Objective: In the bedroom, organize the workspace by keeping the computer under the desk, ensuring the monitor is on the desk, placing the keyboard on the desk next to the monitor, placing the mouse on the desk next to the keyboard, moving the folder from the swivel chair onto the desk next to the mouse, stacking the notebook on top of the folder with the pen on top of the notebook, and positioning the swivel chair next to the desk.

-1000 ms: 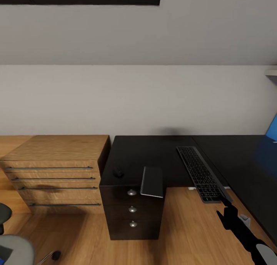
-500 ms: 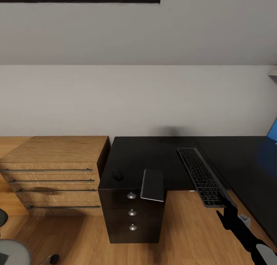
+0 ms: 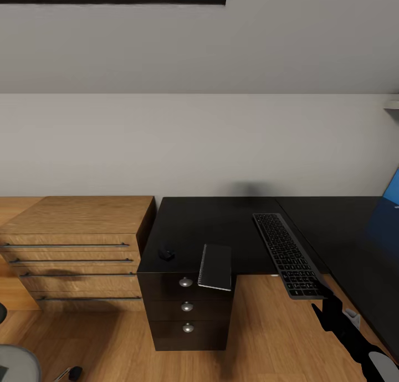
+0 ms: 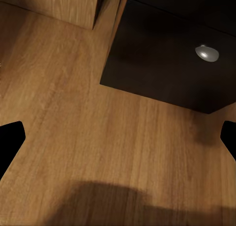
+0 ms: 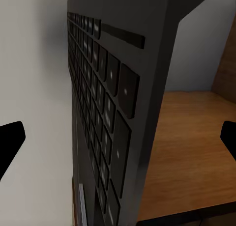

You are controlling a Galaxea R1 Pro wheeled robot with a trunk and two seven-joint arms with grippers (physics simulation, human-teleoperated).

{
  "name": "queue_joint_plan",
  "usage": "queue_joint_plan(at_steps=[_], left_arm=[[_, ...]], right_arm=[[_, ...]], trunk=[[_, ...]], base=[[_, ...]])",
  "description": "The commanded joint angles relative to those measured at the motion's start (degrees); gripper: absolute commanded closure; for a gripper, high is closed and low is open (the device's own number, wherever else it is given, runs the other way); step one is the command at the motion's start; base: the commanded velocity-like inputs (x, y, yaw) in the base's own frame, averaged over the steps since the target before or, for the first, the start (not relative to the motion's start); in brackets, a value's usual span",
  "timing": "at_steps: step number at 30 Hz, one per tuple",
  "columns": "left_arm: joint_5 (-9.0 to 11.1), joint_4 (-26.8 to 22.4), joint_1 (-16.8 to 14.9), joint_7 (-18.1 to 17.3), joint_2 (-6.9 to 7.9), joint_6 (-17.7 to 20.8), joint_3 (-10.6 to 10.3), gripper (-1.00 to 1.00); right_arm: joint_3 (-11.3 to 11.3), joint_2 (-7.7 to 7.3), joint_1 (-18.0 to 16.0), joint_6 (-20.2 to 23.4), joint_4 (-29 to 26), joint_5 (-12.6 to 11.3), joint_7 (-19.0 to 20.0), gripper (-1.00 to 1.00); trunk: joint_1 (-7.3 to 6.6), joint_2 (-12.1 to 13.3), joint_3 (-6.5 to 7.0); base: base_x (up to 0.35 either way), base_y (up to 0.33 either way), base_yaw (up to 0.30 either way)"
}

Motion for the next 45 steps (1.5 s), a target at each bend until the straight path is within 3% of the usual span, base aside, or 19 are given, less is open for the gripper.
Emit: queue_joint_plan(at_steps=[1, 9, 20, 45], left_arm=[[0.2, 0.0, 0.0, -0.5, -0.06, 0.0, 0.4, -1.00], [0.4, 0.0, 0.0, -0.2, -0.11, 0.1, 0.6, -1.00], [0.5, 0.0, 0.0, -0.1, -0.14, 0.1, 0.6, -1.00], [0.3, 0.0, 0.0, -0.5, -0.02, 0.0, 0.6, -1.00]], right_arm=[[-0.1, 0.01, 0.0, 0.4, 0.0, -0.3, 0.1, -1.00], [-0.2, 0.01, 0.0, 0.4, 0.1, -0.3, 0.1, -1.00], [-0.2, -0.02, 0.0, 0.4, 0.1, -0.3, 0.1, -1.00], [-0.2, -0.01, 0.0, 0.4, 0.1, -0.2, 0.1, -1.00]], trunk=[[-0.01, 0.0, -0.05], [-0.01, 0.0, -0.05], [2.41, -4.4, -2.03], [2.41, -4.4, -2.03]], base=[[0.000, -0.006, 0.000], [0.000, -0.002, 0.000], [0.000, 0.000, 0.000], [0.035, 0.000, 0.000]])
